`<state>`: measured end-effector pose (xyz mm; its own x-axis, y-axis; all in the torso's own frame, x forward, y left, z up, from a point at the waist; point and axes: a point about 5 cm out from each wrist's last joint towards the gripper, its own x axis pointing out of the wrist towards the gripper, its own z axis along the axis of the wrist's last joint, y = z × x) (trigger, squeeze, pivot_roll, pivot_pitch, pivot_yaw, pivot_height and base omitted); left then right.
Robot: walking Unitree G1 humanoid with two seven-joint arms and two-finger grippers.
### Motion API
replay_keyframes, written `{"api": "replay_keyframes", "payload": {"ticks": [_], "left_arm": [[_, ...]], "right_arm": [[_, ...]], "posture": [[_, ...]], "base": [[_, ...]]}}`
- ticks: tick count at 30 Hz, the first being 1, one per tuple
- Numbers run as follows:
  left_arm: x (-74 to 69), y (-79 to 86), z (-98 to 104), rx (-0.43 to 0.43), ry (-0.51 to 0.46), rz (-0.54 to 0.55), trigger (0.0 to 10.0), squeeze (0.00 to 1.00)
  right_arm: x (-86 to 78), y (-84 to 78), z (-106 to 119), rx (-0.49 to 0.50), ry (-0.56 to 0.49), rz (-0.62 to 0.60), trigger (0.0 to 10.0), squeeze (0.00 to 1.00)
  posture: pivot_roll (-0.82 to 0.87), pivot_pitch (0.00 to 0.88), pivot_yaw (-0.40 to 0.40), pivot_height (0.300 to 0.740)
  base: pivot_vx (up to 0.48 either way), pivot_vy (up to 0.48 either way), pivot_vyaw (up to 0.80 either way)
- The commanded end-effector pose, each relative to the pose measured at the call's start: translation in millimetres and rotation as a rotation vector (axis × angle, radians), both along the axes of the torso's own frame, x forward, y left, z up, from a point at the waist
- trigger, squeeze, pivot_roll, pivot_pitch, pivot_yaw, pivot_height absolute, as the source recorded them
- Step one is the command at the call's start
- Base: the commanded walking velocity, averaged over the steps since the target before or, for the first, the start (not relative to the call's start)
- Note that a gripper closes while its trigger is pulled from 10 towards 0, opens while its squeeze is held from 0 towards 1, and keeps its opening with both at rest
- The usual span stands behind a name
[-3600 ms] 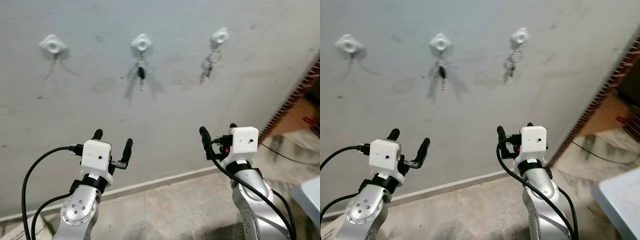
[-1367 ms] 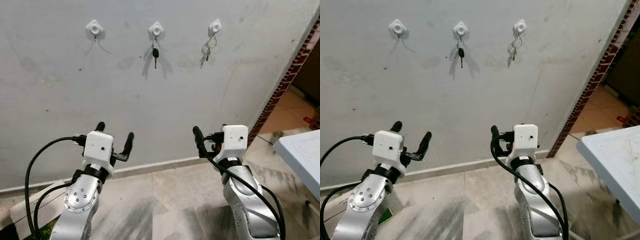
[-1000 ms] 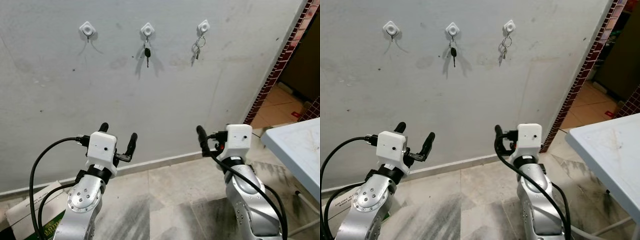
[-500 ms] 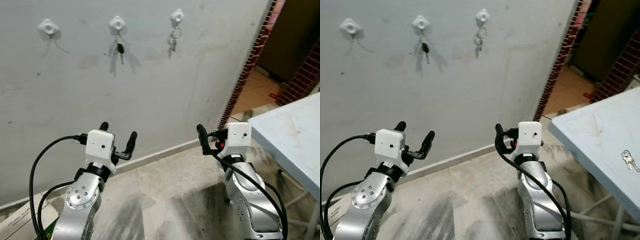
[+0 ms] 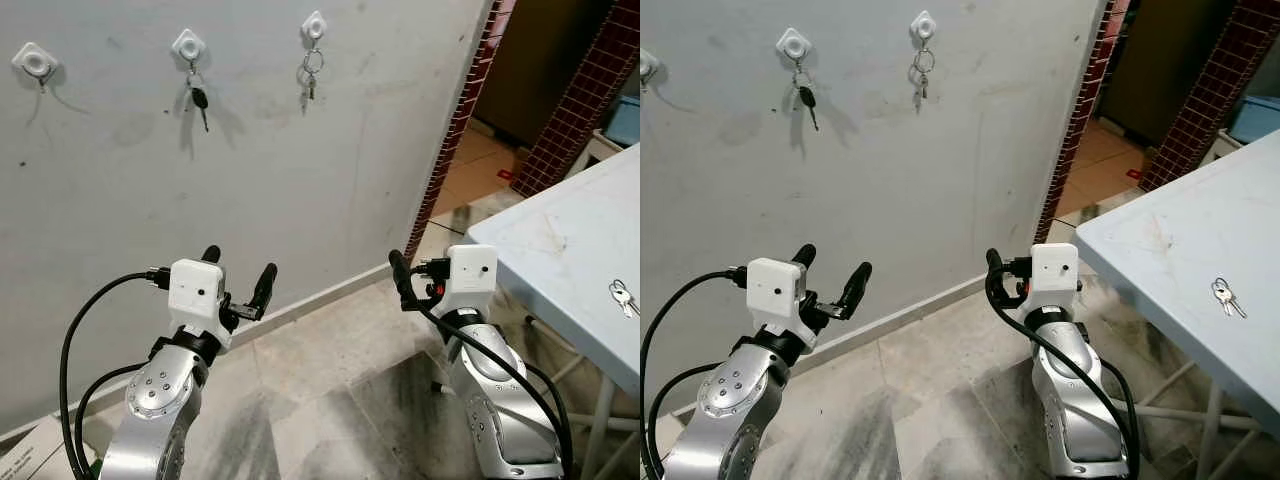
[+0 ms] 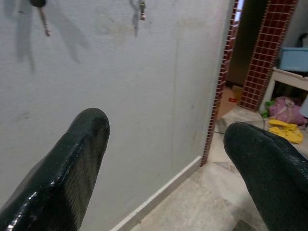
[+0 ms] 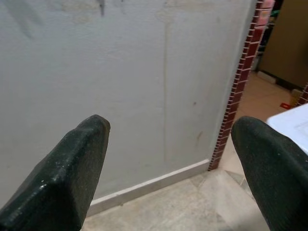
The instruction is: Hang keys on a hook
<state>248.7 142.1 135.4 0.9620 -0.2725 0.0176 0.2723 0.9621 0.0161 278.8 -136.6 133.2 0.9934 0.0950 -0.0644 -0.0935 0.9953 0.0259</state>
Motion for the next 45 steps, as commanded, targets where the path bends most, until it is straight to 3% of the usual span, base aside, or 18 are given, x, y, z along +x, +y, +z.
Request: {"api": "replay_keyframes", "payload": {"ticks": [1,15,32,45], "left_arm": [[-0.9,0.4,1.3,-0.008,0.003,-0.010,10.0,0.00],[-0.7,-1.3,1.2,-0.014,0.008,-0.033,10.0,0.00],[0.5,-2.1,1.3,-0.016,0.007,-0.040,10.0,0.00],[1.5,-2.4,0.9,-0.011,0.008,-0.038,10.0,0.00]], "right_arm": [[0.2,-0.5,-1.1,-0.003,0.012,-0.008,10.0,0.00],[2.3,1.1,-0.8,0.005,0.008,-0.009,10.0,0.00],[4.3,2.0,0.4,0.010,-0.001,-0.007,10.0,0.00],[5.8,2.4,0.0,0.010,0.002,-0.007,10.0,0.00]], "posture": [[0.07,0.025,-0.024,0.740],[0.07,0.023,-0.022,0.740],[0.07,0.020,-0.023,0.740],[0.07,0.018,-0.023,0.740]], "base": [[0.000,0.000,-0.77],[0.000,-0.071,-0.76],[0.000,-0.361,0.00],[0.000,-0.375,-0.62]]}}
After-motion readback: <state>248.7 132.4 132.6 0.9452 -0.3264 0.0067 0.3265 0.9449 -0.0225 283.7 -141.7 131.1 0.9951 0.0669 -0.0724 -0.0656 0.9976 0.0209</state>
